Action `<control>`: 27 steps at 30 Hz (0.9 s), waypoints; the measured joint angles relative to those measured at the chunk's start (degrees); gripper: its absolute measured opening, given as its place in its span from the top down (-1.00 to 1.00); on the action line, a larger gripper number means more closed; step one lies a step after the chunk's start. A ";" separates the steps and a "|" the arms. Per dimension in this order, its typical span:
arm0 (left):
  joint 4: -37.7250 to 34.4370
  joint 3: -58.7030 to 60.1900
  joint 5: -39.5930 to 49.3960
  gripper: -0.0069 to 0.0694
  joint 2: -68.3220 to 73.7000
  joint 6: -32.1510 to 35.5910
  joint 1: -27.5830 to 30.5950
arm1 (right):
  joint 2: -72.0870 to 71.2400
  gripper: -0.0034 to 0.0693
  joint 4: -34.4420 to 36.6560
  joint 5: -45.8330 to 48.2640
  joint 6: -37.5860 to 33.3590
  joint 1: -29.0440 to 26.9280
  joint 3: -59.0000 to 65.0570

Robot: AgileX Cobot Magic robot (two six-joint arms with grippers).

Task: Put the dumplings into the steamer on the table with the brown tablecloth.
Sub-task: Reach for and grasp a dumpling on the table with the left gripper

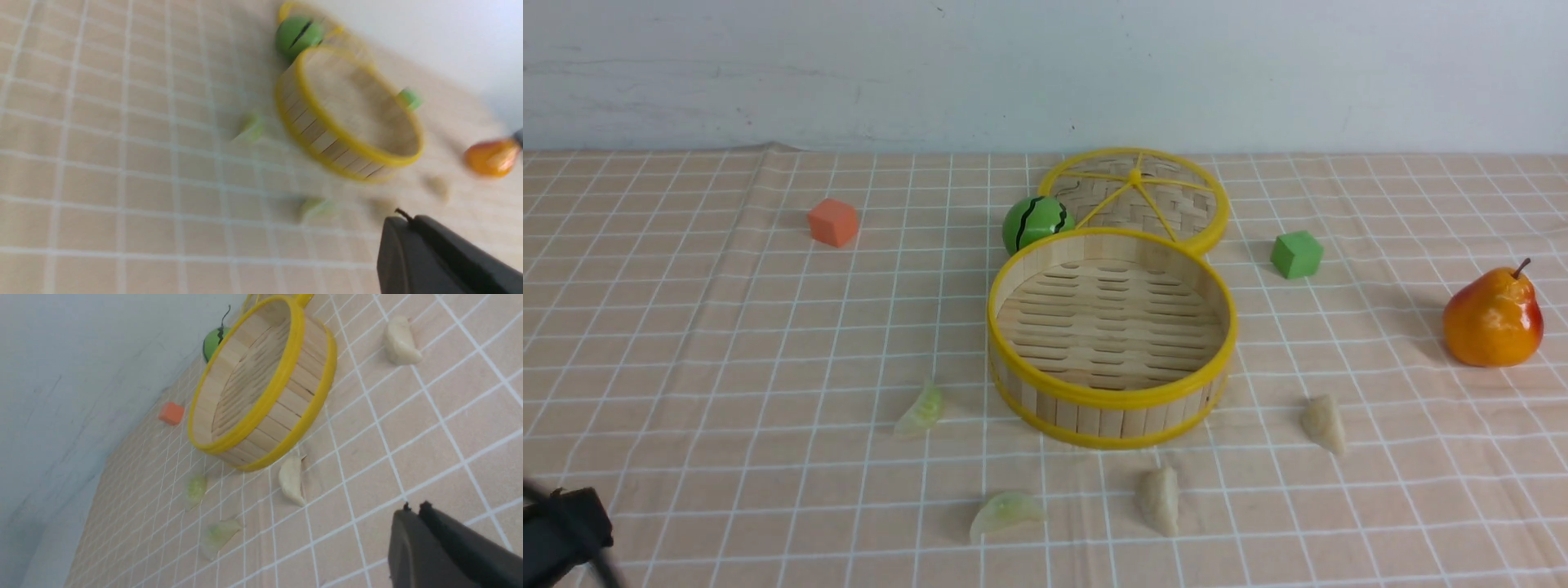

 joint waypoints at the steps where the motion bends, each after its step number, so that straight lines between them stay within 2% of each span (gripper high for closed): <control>1: 1.59 -0.60 0.68 0.86 0.82 0.00 0.00 | 0.19 0.94 -0.15 0.32 -0.33 0.00 -0.33; 3: 10.30 -8.24 8.03 0.86 11.00 0.24 0.00 | 4.97 0.95 -3.22 3.00 -2.97 0.00 -5.55; 7: 17.02 -16.75 12.74 0.86 21.95 0.17 -3.47 | 14.58 0.95 -9.82 9.06 -8.41 0.00 -14.70; 11: 22.86 -25.11 17.44 0.86 34.95 0.10 -14.24 | 29.17 0.95 -17.87 22.21 -15.73 0.00 -28.34; 12: 23.17 -25.45 17.68 0.86 34.95 0.10 -14.24 | 29.90 0.95 -18.10 22.21 -16.06 0.00 -28.93; 15: 29.84 -31.52 19.66 0.86 45.70 -1.72 -22.73 | 42.34 0.93 -19.75 32.59 -22.17 0.46 -37.92; 18: 32.88 -34.46 18.87 0.86 50.83 -4.49 -25.64 | 47.12 0.93 -18.97 34.89 -24.24 2.69 -40.88; 20: 35.21 -38.60 16.64 0.84 57.29 -7.55 -28.07 | 51.66 0.92 -18.53 35.86 -26.46 7.96 -43.70; 23: 35.56 -41.54 14.65 0.75 61.54 -8.11 -29.07 | 53.98 0.92 -19.22 35.99 -26.59 12.11 -45.51; 24: 35.56 -43.82 13.29 0.62 64.82 -8.28 -29.37 | 55.52 0.92 -20.45 36.10 -25.89 15.22 -46.94; 27: 35.56 -47.08 11.53 0.30 70.02 -8.35 -29.52 | 57.38 0.92 -23.76 36.02 -23.56 19.35 -49.10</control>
